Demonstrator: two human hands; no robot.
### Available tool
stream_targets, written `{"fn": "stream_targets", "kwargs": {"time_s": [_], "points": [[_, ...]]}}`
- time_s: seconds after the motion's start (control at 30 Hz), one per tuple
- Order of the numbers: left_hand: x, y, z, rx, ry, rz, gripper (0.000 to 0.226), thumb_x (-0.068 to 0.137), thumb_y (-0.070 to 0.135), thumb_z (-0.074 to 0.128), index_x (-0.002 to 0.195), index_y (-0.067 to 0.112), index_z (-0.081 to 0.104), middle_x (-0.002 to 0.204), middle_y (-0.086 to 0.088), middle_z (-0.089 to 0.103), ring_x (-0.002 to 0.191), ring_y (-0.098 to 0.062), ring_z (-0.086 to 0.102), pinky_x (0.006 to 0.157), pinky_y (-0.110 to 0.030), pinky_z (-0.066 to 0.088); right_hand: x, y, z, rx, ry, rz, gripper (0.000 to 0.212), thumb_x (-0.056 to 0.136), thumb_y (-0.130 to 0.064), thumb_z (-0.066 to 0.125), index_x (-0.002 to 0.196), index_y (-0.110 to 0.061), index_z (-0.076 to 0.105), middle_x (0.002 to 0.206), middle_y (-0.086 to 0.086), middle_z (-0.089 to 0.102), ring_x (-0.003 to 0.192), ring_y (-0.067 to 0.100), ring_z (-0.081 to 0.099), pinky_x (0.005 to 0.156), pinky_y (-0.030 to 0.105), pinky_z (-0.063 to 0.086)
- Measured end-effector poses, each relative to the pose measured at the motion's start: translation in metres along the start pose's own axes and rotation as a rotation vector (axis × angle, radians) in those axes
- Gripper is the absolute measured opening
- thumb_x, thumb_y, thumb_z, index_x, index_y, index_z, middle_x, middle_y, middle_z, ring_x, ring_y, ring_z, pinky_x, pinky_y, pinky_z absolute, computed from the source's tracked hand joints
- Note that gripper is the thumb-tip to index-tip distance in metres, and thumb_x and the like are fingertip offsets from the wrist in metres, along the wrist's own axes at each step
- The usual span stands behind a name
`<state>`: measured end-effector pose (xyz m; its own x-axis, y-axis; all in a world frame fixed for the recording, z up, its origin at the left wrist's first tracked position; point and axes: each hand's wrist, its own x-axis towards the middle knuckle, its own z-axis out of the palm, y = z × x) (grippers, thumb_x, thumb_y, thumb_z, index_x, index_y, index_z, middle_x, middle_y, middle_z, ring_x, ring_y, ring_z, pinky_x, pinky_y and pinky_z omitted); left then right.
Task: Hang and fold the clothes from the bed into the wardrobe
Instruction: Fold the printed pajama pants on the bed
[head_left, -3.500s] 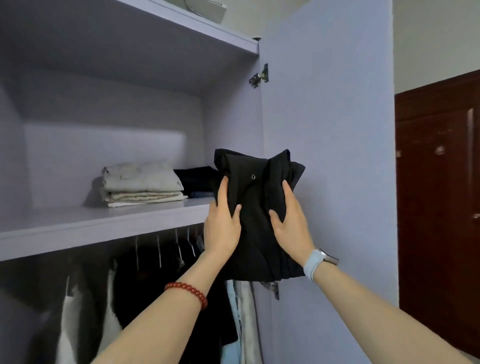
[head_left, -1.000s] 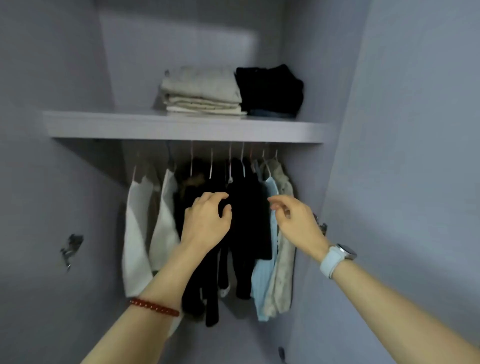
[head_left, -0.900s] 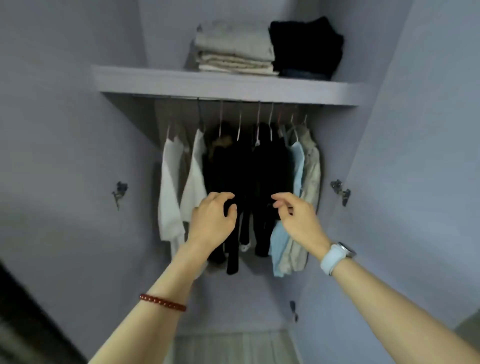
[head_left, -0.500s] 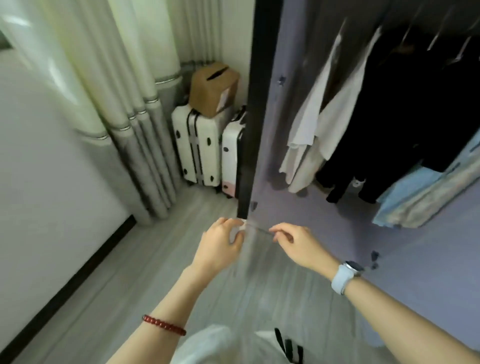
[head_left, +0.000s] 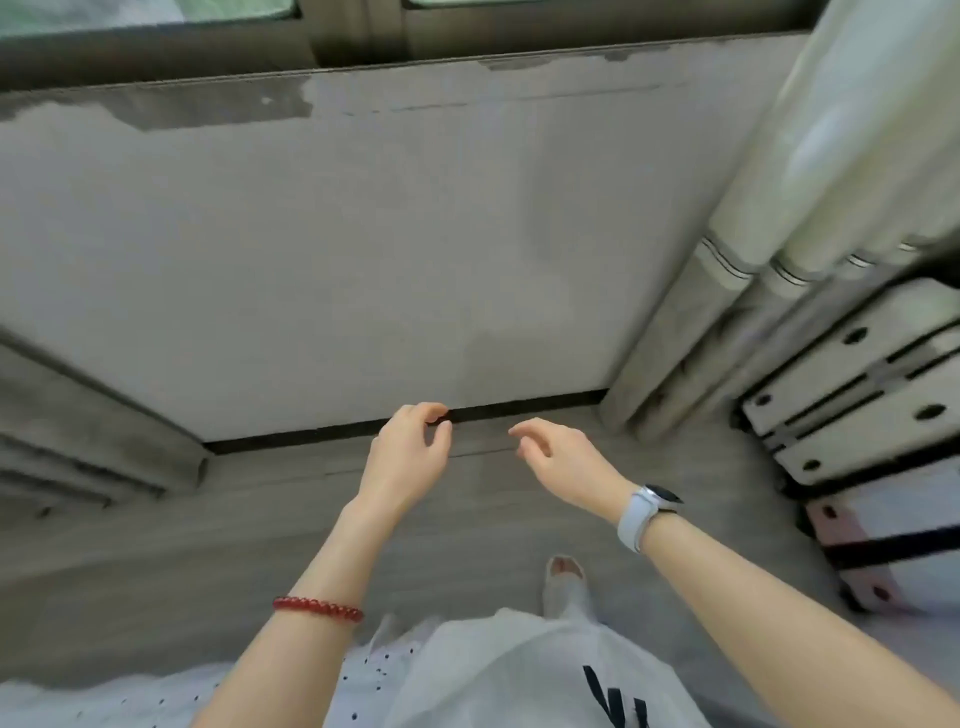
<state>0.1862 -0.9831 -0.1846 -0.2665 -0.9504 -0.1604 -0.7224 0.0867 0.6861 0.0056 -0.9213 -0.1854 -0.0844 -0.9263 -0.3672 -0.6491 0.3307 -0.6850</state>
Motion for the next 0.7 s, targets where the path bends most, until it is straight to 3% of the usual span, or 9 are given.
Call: {"fn": "stream_targets", "kwargs": {"time_s": [0.23, 0.33, 0.43, 0.6, 0.7], "points": [[0.025, -0.059, -0.086, -0.058, 0.436, -0.43, 0.028, 0.094, 0.021, 0.049, 0.119, 0.015, 0.06, 0.117, -0.001, 0.059, 0.108, -0.017, 0.055, 0.091, -0.024, 0.038, 0.141, -0.102, 0.027, -0.176, -0.342, -0.36, 0.033, 0.097, -0.02, 0.034, 0.124, -0.018, 0.054, 0.111, 0.001, 0.065, 0.103, 0.018, 0.06, 0.094, 0.034, 0.046], [0.007, -0.071, -0.116, -0.072, 0.629, -0.599, 0.027, 0.094, 0.02, 0.05, 0.119, 0.015, 0.06, 0.116, -0.001, 0.059, 0.102, -0.012, 0.054, 0.083, -0.016, 0.032, 0.172, -0.156, 0.057, -0.259, -0.501, -0.526, 0.034, 0.097, -0.019, 0.034, 0.124, -0.017, 0.054, 0.11, 0.0, 0.064, 0.103, 0.018, 0.059, 0.087, 0.026, 0.043], [-0.026, -0.086, -0.135, -0.086, 0.764, -0.758, 0.027, 0.094, 0.019, 0.05, 0.118, 0.015, 0.06, 0.116, -0.001, 0.059, 0.102, -0.012, 0.054, 0.082, -0.014, 0.031, 0.174, -0.205, 0.095, -0.297, -0.621, -0.686, 0.034, 0.097, -0.018, 0.035, 0.125, -0.016, 0.054, 0.114, 0.002, 0.063, 0.107, 0.019, 0.055, 0.081, 0.023, 0.037], [-0.104, -0.124, -0.163, -0.145, 1.005, -1.034, 0.026, 0.095, 0.018, 0.049, 0.118, 0.012, 0.061, 0.117, -0.004, 0.06, 0.106, -0.017, 0.056, 0.091, -0.023, 0.039, 0.153, -0.272, 0.179, -0.349, -0.875, -0.875, 0.035, 0.096, -0.017, 0.036, 0.126, -0.015, 0.054, 0.119, 0.004, 0.062, 0.113, 0.021, 0.054, 0.088, 0.026, 0.039], [-0.138, -0.161, -0.18, -0.165, 1.112, -1.129, 0.025, 0.095, 0.017, 0.05, 0.116, 0.011, 0.062, 0.118, -0.004, 0.061, 0.105, -0.017, 0.057, 0.088, -0.021, 0.038, 0.142, -0.307, 0.233, -0.406, -0.976, -0.953, 0.035, 0.096, -0.015, 0.035, 0.126, -0.015, 0.053, 0.122, 0.003, 0.061, 0.114, 0.022, 0.053, 0.088, 0.025, 0.039]]}}
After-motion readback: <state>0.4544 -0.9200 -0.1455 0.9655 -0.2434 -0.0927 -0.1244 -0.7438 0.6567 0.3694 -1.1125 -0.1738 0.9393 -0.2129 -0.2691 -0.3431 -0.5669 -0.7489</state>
